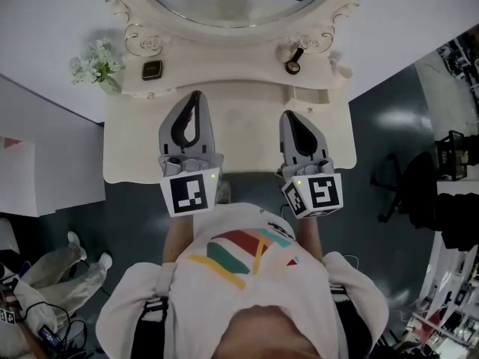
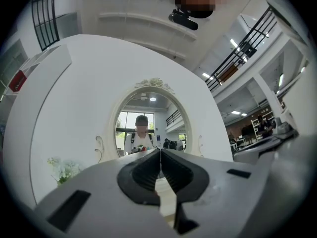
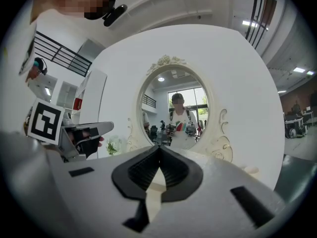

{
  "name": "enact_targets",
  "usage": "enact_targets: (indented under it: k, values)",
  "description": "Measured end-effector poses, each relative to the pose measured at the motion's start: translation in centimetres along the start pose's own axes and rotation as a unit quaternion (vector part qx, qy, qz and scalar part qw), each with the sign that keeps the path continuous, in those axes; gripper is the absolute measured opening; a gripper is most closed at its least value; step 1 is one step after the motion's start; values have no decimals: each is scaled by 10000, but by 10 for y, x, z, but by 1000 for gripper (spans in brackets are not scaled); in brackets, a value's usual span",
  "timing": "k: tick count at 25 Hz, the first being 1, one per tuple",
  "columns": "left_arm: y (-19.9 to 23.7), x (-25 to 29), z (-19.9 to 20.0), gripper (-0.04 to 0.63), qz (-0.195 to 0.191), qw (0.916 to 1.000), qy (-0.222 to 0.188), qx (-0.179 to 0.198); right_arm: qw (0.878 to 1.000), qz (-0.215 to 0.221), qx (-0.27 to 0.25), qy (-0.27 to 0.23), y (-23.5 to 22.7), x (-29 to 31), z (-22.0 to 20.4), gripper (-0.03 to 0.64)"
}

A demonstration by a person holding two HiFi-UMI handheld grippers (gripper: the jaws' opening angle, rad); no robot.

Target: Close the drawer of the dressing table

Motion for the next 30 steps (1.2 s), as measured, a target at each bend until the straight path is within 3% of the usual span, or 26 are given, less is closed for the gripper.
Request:
enact_targets:
  k: [7, 12, 17, 30]
  values:
    - [-7, 40, 1, 8, -67, 9991, 103, 396, 9992, -233, 208, 235, -36, 27, -10, 0]
    - [-17, 55, 0, 8, 135, 9987, 61, 491, 9995, -131, 278, 102, -56, 40, -9, 0]
    - [-28, 62, -1, 8, 243, 9992, 37, 329, 9996, -14, 287, 64, -65, 46, -9, 0]
    - [-40, 71, -12, 8, 187, 9989, 209, 379, 9997, -158, 192, 83, -80, 55, -10, 0]
Point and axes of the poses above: the fingertips, and each gripper's own axes: x forward along the fingers, y to its left, z out of its top, the point moved 6 cm from there along -x, backward along the fingers, and after that the axes turned 3 degrees about -y, right-handed, at the moved point
